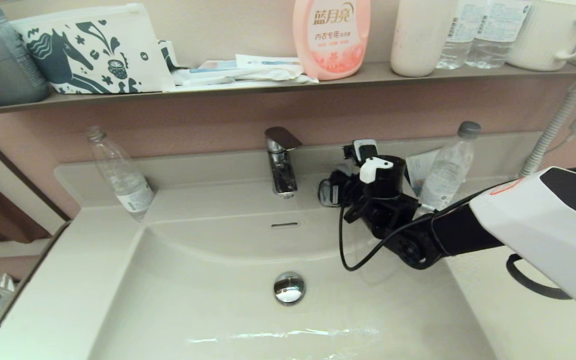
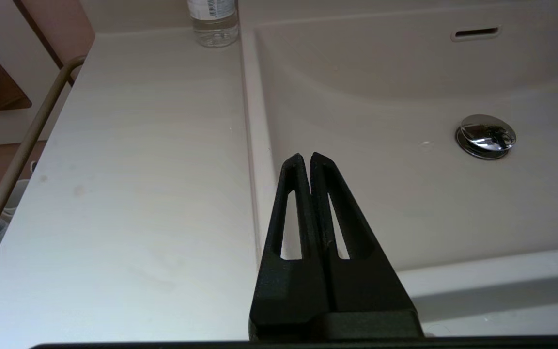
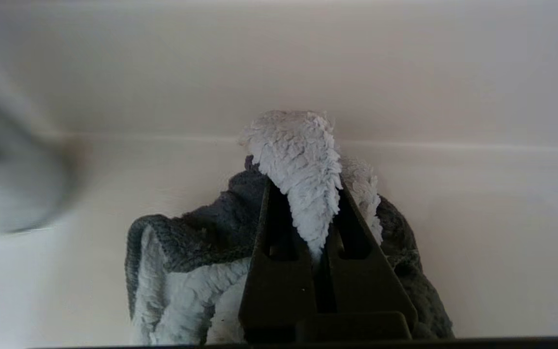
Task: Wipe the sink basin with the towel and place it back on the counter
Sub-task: Wipe the sink
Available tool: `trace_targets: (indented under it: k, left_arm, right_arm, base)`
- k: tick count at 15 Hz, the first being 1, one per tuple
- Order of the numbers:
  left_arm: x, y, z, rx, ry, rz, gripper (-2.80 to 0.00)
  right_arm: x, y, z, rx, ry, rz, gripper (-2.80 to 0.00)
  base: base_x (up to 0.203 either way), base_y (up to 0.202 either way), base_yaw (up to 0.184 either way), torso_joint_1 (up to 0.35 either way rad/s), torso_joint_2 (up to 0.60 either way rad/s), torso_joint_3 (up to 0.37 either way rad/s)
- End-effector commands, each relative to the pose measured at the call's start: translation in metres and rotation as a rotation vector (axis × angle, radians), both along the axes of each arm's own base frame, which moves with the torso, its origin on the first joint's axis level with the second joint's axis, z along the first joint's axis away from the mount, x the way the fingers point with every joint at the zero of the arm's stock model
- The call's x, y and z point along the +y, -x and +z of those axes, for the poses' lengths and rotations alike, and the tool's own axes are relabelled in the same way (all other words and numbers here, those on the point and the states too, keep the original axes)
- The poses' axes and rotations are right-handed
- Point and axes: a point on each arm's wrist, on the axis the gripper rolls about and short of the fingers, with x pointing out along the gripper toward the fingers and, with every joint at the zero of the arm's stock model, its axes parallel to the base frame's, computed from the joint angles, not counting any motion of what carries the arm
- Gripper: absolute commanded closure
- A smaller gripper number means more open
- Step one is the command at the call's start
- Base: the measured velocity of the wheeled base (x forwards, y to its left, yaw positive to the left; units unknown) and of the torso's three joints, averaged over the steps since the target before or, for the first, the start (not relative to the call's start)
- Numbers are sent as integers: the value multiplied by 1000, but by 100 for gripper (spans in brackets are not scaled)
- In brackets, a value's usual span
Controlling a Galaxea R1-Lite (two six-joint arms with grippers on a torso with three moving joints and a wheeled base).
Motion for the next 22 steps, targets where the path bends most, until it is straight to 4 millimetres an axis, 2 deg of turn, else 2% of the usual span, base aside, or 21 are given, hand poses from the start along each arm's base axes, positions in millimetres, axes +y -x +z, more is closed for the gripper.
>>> trace_targets:
  k: [1,5,8,10,14,17,20,22]
  left_arm:
    - [0,0,0,0,0,1,0]
    - [0,0,0,0,0,1,0]
    - [0,0,0,0,0,1,0]
    - [0,0,0,0,0,1,0]
    - [0,0,0,0,0,1,0]
    - [0,0,0,0,0,1,0]
    - [0,0,0,0,0,1,0]
    - [0,0,0,0,0,1,0]
  right_arm:
    - [-15,0,6,2,2,-31,0]
    - [-44,10,21,4,6,-74,0]
    - [-44,14,21,9,9,-67,0]
    - [-26,16,16,10,17,-25,0]
    - [22,9,11,-40,19,59,0]
    - [61,2,-6,-69,71,114,0]
    - [99,11,-11,-61,100,184,0]
    - [110,16,-7,-59,103,207,0]
  base:
    - [0,0,0,0,0,0]
    - [0,0,0,0,0,0]
    - [0,0,0,0,0,0]
    - [0,0,0,0,0,0]
    - [0,0,0,0,0,0]
    - [0,0,0,0,0,0]
    - [0,0,0,0,0,0]
    - [0,0,0,0,0,0]
